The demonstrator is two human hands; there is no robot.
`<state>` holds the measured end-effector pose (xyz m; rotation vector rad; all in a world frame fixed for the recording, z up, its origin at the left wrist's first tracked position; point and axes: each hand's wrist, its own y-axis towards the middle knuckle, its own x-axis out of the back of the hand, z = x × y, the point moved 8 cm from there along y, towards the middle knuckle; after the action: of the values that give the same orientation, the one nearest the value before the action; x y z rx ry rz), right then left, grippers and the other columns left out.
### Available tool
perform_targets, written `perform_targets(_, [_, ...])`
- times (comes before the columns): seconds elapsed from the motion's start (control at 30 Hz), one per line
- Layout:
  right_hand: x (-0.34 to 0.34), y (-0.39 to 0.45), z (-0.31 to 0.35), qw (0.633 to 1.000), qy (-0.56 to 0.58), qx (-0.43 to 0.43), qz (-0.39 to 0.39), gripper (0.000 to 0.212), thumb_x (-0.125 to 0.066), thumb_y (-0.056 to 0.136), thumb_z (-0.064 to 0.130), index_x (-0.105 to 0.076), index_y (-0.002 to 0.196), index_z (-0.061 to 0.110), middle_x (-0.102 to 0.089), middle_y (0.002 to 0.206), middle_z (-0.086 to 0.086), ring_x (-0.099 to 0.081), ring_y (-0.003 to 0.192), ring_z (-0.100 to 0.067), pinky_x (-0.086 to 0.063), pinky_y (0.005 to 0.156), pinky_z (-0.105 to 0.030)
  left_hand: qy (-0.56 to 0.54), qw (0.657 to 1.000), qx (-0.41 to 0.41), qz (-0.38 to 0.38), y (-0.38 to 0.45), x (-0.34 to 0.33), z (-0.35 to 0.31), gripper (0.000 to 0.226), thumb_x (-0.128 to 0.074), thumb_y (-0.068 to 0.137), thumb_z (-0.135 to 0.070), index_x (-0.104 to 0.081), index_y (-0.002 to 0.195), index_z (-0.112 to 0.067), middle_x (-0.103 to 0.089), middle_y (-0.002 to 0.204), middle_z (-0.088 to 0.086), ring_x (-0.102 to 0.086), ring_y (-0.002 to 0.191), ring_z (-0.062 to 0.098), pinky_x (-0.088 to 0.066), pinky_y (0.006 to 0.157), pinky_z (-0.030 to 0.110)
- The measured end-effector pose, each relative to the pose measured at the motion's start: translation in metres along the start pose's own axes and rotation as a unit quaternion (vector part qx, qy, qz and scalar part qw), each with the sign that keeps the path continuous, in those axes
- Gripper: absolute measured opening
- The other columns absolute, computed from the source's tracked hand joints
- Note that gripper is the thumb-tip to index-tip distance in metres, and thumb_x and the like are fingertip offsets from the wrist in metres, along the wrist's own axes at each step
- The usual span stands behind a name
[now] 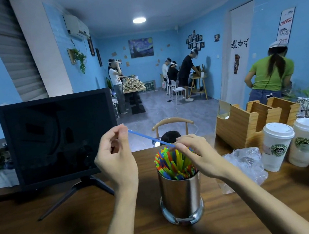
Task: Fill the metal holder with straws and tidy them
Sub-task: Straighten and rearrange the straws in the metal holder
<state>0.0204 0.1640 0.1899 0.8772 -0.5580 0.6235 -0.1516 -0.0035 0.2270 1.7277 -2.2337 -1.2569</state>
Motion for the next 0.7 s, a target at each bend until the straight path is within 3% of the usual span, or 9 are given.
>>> perform_targets(0.17, [0.029, 0.004, -0.011, 0.979, 0.188, -0.061, -0.055, 0.023, -0.061, 0.101, 0.024, -0.076, 0.089, 0.012, -0.072, 0.076, -0.006, -0.065, 0.073, -0.012, -0.051, 0.073, -0.034, -0.006, 0.998, 0.043, 0.046, -0.008, -0.006, 0.021, 0.026, -0.071, 0.094, -0.022, -0.072, 0.086, -0.047, -0.074, 0.087, -0.012, -0.066, 0.083, 0.010, -0.049, 0.074, 0.024])
perform_targets(0.23, [0.048, 0.005, -0.021, 0.953, 0.270, -0.102, -0.097, 0.015, -0.075, 0.089, 0.021, -0.077, 0.088, 0.007, -0.076, 0.077, -0.013, -0.068, 0.072, -0.021, -0.054, 0.069, -0.033, 0.007, 0.992, 0.078, 0.101, -0.013, -0.009, 0.039, 0.025, -0.071, 0.094, -0.017, -0.071, 0.088, -0.041, -0.073, 0.089, -0.008, -0.065, 0.084, 0.012, -0.048, 0.075, 0.028])
perform_targets(0.3, [0.066, 0.004, -0.033, 0.912, 0.353, -0.141, -0.150, 0.022, -0.083, 0.075, 0.017, -0.076, 0.090, 0.003, -0.076, 0.082, -0.022, -0.074, 0.075, -0.026, -0.059, 0.070, -0.033, 0.038, 0.981, 0.097, 0.166, -0.022, -0.015, 0.051, 0.023, -0.072, 0.092, -0.012, -0.070, 0.090, -0.034, -0.072, 0.091, -0.009, -0.066, 0.086, 0.010, -0.049, 0.077, 0.027])
perform_targets(0.43, [0.085, 0.012, -0.030, 0.825, 0.502, -0.117, -0.230, 0.035, -0.082, 0.071, 0.007, -0.061, 0.098, 0.012, -0.075, 0.084, -0.021, -0.076, 0.076, -0.027, -0.060, 0.070, -0.028, 0.124, 0.925, 0.113, 0.341, -0.053, -0.037, 0.061, 0.021, -0.076, 0.088, -0.013, -0.070, 0.087, -0.033, -0.068, 0.079, -0.009, -0.049, 0.062, 0.007, -0.044, 0.060, 0.031])
perform_targets(0.57, [0.098, 0.013, -0.015, 0.826, 0.459, -0.046, -0.322, 0.033, -0.081, 0.074, 0.020, -0.059, 0.098, 0.018, -0.077, 0.087, -0.011, -0.074, 0.073, -0.024, -0.057, 0.066, -0.029, 0.193, 0.900, 0.069, 0.385, -0.069, -0.041, 0.053, 0.020, -0.081, 0.082, -0.021, -0.068, 0.081, -0.035, -0.064, 0.082, -0.012, -0.039, 0.057, 0.006, -0.039, 0.057, 0.021])
perform_targets(0.63, [0.108, 0.008, -0.012, 0.830, 0.412, -0.014, -0.376, 0.026, -0.080, 0.083, 0.020, -0.061, 0.100, 0.022, -0.076, 0.093, -0.016, -0.074, 0.075, -0.024, -0.057, 0.065, -0.031, 0.189, 0.886, 0.068, 0.418, -0.074, -0.041, 0.046, 0.013, -0.082, 0.081, -0.030, -0.069, 0.080, -0.033, -0.065, 0.078, -0.010, -0.037, 0.054, 0.006, -0.034, 0.054, 0.020])
perform_targets(0.7, [0.114, 0.004, -0.010, 0.851, 0.341, 0.013, -0.400, 0.023, -0.075, 0.091, 0.012, -0.061, 0.105, 0.023, -0.073, 0.099, -0.024, -0.075, 0.078, -0.024, -0.058, 0.065, -0.032, 0.219, 0.850, 0.073, 0.474, -0.083, -0.041, 0.044, 0.015, -0.085, 0.076, -0.039, -0.072, 0.082, -0.033, -0.067, 0.076, -0.010, -0.040, 0.052, 0.004, -0.030, 0.053, 0.016])
